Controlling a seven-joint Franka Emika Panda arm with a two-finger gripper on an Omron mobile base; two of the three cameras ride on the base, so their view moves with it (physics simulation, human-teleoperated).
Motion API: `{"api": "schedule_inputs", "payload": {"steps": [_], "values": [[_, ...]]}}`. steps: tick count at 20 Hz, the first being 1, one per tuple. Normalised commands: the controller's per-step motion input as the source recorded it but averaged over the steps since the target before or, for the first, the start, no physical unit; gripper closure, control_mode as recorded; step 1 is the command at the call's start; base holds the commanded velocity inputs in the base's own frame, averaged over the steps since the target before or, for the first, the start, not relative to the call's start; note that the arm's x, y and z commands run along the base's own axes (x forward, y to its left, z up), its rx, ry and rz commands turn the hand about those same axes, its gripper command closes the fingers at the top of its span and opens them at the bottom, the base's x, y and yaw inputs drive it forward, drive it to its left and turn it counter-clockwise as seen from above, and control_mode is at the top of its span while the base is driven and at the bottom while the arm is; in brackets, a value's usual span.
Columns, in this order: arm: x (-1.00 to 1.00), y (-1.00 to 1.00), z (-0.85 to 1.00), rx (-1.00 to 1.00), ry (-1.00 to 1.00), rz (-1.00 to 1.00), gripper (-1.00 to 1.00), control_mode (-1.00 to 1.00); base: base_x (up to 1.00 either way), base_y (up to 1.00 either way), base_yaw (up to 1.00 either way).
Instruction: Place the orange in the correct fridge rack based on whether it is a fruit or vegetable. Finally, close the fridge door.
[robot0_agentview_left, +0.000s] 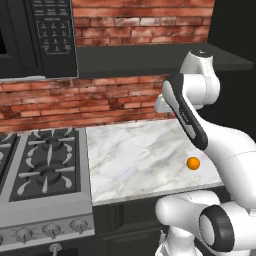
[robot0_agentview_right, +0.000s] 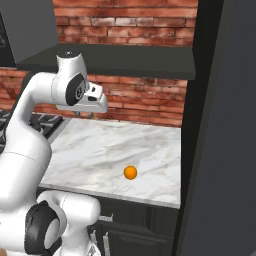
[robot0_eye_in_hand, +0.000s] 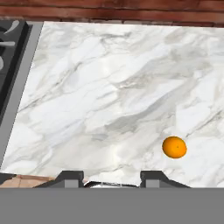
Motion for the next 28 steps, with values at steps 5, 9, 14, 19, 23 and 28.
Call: {"api": "schedule_inputs", "payload": {"steps": [5,9,14,19,23,28], "values": [[-0.45,-0.46,-0.24,0.0,0.0,-0.08,-1.0,-1.0,0.0,0.0,0.0],[-0.64,-0.71,-0.56,0.01,0.0,-0.16,-1.0,-1.0,0.0,0.0,0.0],[-0.22,-0.48,-0.73,0.01,0.05,-0.23,-1.0,-1.0,0.0,0.0,0.0],[0.0,-0.28,-0.68,0.0,0.1,-0.21,-1.0,-1.0,0.0,0.0,0.0],[0.14,-0.35,-0.65,0.0,0.12,-0.19,-1.0,-1.0,0.0,0.0,0.0],[0.25,-0.31,-0.42,0.06,0.1,-0.12,-1.0,-1.0,0.0,0.0,0.0]]}}
